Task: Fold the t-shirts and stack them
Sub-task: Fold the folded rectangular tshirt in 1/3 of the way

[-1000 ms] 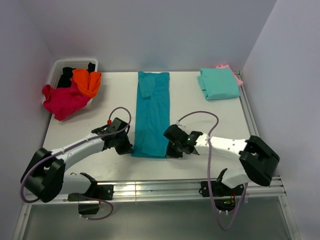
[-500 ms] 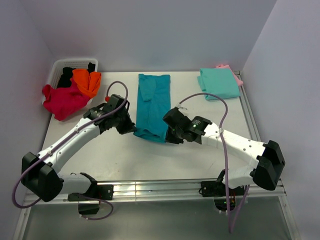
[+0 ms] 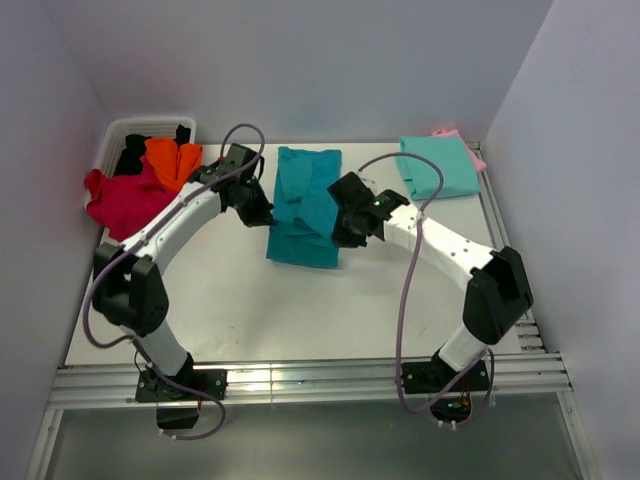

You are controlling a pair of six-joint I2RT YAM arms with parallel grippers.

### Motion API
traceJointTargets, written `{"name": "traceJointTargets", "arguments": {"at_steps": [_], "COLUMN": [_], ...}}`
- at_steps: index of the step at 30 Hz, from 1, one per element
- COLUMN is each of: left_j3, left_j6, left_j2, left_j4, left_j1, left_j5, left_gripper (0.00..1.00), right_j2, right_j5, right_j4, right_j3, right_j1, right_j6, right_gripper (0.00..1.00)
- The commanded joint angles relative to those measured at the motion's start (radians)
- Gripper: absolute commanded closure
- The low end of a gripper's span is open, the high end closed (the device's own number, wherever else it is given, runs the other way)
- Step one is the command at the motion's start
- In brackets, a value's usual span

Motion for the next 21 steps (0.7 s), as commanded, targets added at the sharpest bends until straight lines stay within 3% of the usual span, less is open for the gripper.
{"name": "traceJointTargets", "arguments": {"at_steps": [1,7,8,9,10,11,12,13,14,17,21], "left_j3": [0.148,0.42,0.466,0.512,0.618,0.676,0.732,0.821,0.851,0.824,0.623], "left_j6": [0.066,0.097,0.102,0.106,0.105,0.103,0.097,0.092,0.086,0.075,0.101], "left_j2": [0.101,0.385,0.43,0.524,0.574,0.621,0.698,0.724,0.743,0.703,0.518], "left_j4": [-0.018,-0.033,-0.047,-0.052,-0.067,-0.087,-0.113,-0.118,-0.112,-0.035,0.039], "left_j1": [0.044,0.112,0.119,0.13,0.153,0.167,0.179,0.202,0.213,0.247,0.267], "left_j5": [0.015,0.056,0.058,0.062,0.08,0.087,0.093,0.116,0.133,0.151,0.124], "left_gripper": [1.0,1.0,0.91,0.82,0.68,0.37,0.28,0.17,0.01,0.0,0.01], "right_j2": [0.087,0.344,0.389,0.433,0.516,0.558,0.596,0.656,0.677,0.681,0.514], "right_j5": [0.01,-0.028,-0.032,-0.036,-0.04,-0.045,-0.054,-0.06,-0.059,-0.075,-0.095], "right_j4": [-0.024,-0.056,-0.069,-0.085,-0.127,-0.148,-0.168,-0.209,-0.226,-0.247,-0.149], "right_j3": [0.115,0.362,0.413,0.521,0.583,0.646,0.772,0.833,0.89,0.987,0.768], "right_j1": [-0.058,-0.15,-0.163,-0.176,-0.204,-0.218,-0.232,-0.244,-0.265,-0.293,-0.307], "right_j6": [-0.1,-0.182,-0.192,-0.205,-0.21,-0.212,-0.222,-0.229,-0.233,-0.247,-0.241], "right_gripper": [1.0,1.0,0.96,0.69,0.49,0.26,0.0,0.0,0.0,0.0,0.0]}}
